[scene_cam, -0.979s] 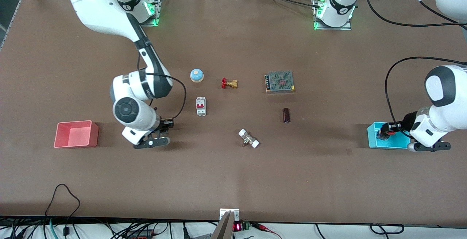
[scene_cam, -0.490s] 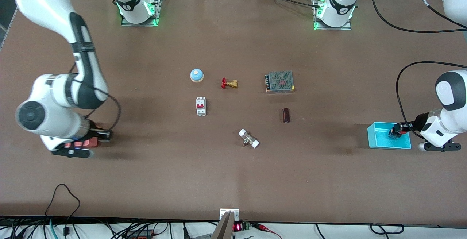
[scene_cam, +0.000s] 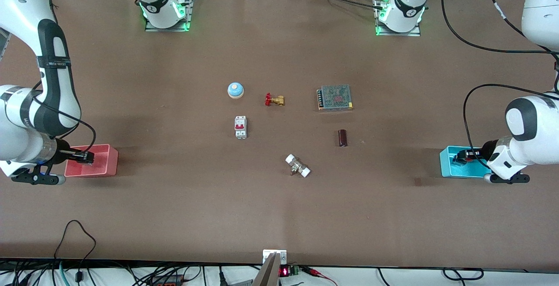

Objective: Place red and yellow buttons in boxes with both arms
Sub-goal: 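Carry the yellow button to the pink box while the left gripper carries red to cyan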

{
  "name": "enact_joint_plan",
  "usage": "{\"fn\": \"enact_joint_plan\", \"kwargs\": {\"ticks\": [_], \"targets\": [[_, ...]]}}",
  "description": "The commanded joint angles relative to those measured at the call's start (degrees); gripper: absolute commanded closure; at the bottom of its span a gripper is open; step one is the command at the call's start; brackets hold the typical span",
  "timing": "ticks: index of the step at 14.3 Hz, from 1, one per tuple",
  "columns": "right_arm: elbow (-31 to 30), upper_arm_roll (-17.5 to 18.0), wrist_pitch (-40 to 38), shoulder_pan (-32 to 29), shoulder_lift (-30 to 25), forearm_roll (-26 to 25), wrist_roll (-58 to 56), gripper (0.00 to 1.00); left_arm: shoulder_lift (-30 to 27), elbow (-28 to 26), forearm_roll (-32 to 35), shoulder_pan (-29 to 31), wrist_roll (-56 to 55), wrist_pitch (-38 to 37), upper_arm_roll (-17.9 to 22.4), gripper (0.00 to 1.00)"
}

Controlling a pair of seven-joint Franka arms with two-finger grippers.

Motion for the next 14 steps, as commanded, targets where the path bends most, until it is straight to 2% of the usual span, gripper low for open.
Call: {"fn": "enact_joint_plan", "kwargs": {"ticks": [1, 3, 5, 7, 11, 14], "targets": [[1.5, 0.86, -0.82, -0.92, 2.13, 0.18, -2.63, 0.61, 0.64, 1.88, 1.02, 0.09, 0.83, -0.31, -0.28, 0.57], [1.5, 0.86, -0.65, -1.44, 3.89, 0.18, -4.21, 0.61, 0.55, 1.88, 1.02, 0.01, 0.83, 0.39, -0.28, 0.47], [1.85, 0.86, 0.05, -1.62, 4.94, 0.18, -5.27, 0.61, 0.55, 1.96, 1.11, -0.17, 0.83, 0.57, -0.28, 0.42], [2.56, 0.86, 0.41, -2.32, 5.82, 0.26, -5.36, 0.61, 0.38, 2.4, 1.63, -0.34, 0.83, 0.66, -0.28, 0.33], [3.79, 0.86, 3.04, -3.29, 8.2, 0.26, -6.59, 0.61, -0.32, 6.53, 2.17, -2.53, -1.7, 0.3, -0.45, 0.14], [3.79, 0.86, 3.57, -3.38, 9.17, 0.44, -6.5, 0.61, -3.04, 6.8, 2.34, -4.38, -4.44, -0.4, -0.63, 0.01]]}}
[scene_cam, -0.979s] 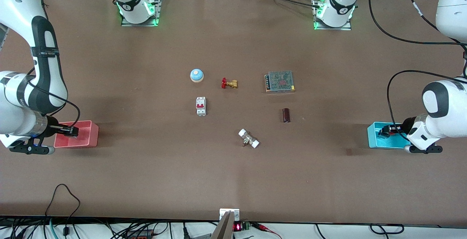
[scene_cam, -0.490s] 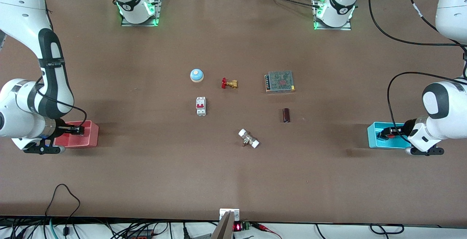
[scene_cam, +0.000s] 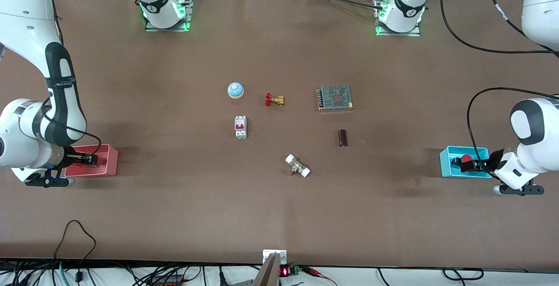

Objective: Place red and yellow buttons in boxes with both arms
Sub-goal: 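Open both grippers to drop the buttons into the boxes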

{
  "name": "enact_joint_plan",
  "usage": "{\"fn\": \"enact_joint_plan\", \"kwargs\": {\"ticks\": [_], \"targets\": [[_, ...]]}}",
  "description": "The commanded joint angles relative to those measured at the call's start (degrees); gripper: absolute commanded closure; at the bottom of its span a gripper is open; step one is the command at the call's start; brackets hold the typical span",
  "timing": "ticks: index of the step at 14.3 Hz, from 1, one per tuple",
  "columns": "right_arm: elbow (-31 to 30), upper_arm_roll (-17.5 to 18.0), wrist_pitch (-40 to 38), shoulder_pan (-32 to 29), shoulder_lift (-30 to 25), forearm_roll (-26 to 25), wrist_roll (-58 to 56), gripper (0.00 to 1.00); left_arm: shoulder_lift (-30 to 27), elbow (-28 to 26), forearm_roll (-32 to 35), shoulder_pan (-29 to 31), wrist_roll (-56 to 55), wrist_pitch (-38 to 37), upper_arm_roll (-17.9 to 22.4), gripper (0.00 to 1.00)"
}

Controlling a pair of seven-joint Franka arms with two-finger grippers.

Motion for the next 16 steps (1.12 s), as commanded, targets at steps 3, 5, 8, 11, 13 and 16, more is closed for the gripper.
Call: {"fn": "enact_joint_plan", "kwargs": {"ticks": [3, 5, 8, 11, 13, 16], "targets": [[1.57, 0.93, 0.02, -0.92, 1.65, 0.79, -1.17, 0.6, -6.23, -0.26, 1.51, -3.38, -5.15, -5.68, -0.01, 0.0], [1.57, 0.93, 0.02, -0.84, 1.74, 0.79, -1.26, 0.6, -9.21, -0.52, 1.51, -4.01, -6.4, -8.75, -0.01, 0.0], [1.48, 0.93, 0.11, -0.93, 1.83, 0.97, -2.22, 0.59, -14.4, -1.57, 1.51, -4.18, -7.53, -12.98, -0.36, 0.0], [1.48, 0.93, 0.02, -0.93, 1.57, 1.14, -1.7, 0.0, -21.16, -1.75, 1.6, -4.18, -8.42, -18.33, -0.8, 0.0], [1.57, 1.11, -0.68, -0.66, 0.43, 1.23, -1.7, 0.0, -24.59, -1.66, 1.51, -4.18, -8.42, -20.63, -0.89, 0.0], [1.66, 1.37, -4.88, -0.58, -4.57, 2.02, -1.79, 0.0, -28.28, -1.05, 1.6, -4.18, -8.59, -27.64, -2.28, 0.0]]}}
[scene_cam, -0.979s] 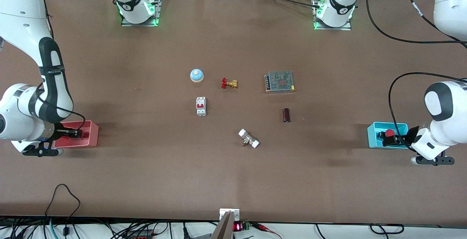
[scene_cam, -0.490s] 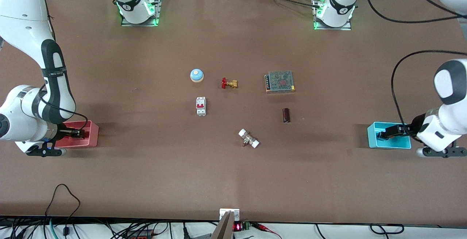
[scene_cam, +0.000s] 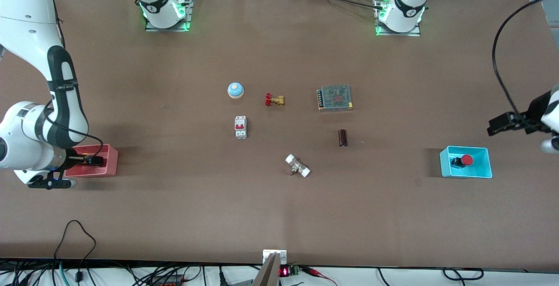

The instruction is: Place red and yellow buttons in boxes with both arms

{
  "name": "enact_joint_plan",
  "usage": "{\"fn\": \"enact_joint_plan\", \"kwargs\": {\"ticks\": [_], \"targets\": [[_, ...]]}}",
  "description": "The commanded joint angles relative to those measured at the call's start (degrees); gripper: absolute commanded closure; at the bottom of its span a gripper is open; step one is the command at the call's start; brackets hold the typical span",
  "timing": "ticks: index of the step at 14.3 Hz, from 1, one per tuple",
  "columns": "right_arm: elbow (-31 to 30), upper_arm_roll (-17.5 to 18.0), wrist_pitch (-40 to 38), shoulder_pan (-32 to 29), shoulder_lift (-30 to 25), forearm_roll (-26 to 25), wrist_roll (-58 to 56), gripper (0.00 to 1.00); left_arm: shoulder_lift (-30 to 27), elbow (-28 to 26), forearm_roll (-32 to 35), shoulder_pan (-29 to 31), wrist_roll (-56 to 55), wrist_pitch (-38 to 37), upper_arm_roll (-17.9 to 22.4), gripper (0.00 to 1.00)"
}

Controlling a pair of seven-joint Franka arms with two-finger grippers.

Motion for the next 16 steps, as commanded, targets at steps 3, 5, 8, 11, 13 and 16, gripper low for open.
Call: {"fn": "enact_joint_plan", "kwargs": {"ticks": [3, 5, 8, 11, 13, 16], "targets": [[-0.18, 1.43, -6.93, -0.14, -10.71, 2.07, -1.09, 0.0, -7.63, -1.51, 0.98, 0.42, -0.73, -6.31, -1.79, 0.0], [-0.27, 2.04, -11.23, -0.14, -14.84, 3.82, -1.09, 0.0, -7.9, -1.42, 0.81, 0.42, -0.99, -6.76, -2.58, 0.0], [-0.27, 3.71, -16.77, 0.04, -20.11, 3.92, -0.56, 0.0, -8.08, -1.42, 0.46, 0.42, -0.64, -6.94, -2.76, 0.0], [-0.27, 4.24, -20.99, 0.56, -24.25, 3.92, 0.4, 0.0, -10.1, -2.12, 0.46, 0.51, 0.15, -7.29, -2.49, 0.0], [-0.18, 4.16, -23.28, 2.05, -26.01, 3.4, 3.29, 0.0, -10.1, -2.21, 0.46, 0.86, 0.24, -7.03, -3.01, 0.0], [0.0, 4.07, -27.33, 4.34, -28.65, 2.78, 9.45, 0.0, -10.27, -2.12, 0.37, -1.84, 0.15, -6.94, -1.54, 0.0]]}}
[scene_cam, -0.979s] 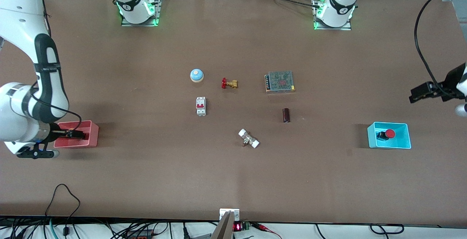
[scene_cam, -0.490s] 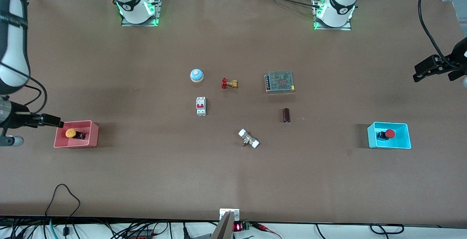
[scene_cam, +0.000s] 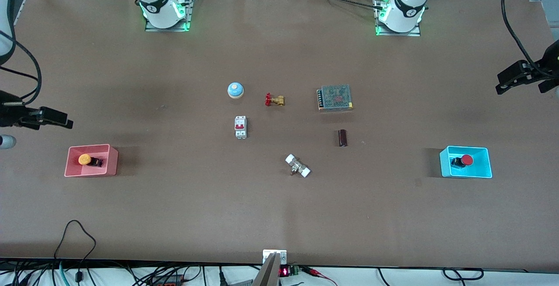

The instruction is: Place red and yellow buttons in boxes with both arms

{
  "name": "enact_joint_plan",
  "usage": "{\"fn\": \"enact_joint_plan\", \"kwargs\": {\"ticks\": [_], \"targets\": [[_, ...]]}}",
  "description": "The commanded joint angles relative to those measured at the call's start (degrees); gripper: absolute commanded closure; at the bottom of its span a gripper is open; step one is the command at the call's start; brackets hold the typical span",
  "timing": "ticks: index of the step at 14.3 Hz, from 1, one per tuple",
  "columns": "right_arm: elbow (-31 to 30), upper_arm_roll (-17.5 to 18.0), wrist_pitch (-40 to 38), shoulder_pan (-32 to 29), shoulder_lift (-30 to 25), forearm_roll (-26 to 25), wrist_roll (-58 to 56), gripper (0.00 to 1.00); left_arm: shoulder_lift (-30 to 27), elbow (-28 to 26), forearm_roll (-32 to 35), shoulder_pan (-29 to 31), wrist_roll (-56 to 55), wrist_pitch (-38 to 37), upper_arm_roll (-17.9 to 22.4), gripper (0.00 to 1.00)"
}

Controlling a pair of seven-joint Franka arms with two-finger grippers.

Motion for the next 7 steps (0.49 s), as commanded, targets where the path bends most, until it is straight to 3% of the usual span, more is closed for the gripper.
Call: {"fn": "enact_joint_plan", "kwargs": {"ticks": [1, 3, 5, 7], "targets": [[-1.37, 0.18, -1.84, 1.27, -3.74, -0.84, 3.52, 0.0, -1.93, -1.6, 0.37, -4.41, 0.23, -0.11, 3.66, 0.0], [-1.46, -0.69, -2.36, 2.5, -5.32, -2.6, 3.26, 0.0, -2.29, -1.69, 0.28, -8.2, -0.55, -0.2, 6.57, 0.0], [-1.37, -5.59, -3.24, 7.31, -5.5, -4.0, 3.09, 0.0, -2.64, -1.69, 0.28, -11.63, -0.82, -0.2, 10.18, 0.0], [-2.07, -7.72, -3.42, 9.54, -6.29, -5.06, 2.91, 0.0, -2.73, -1.69, 0.28, -11.03, -0.56, -0.29, 10.02, 0.0]]}}
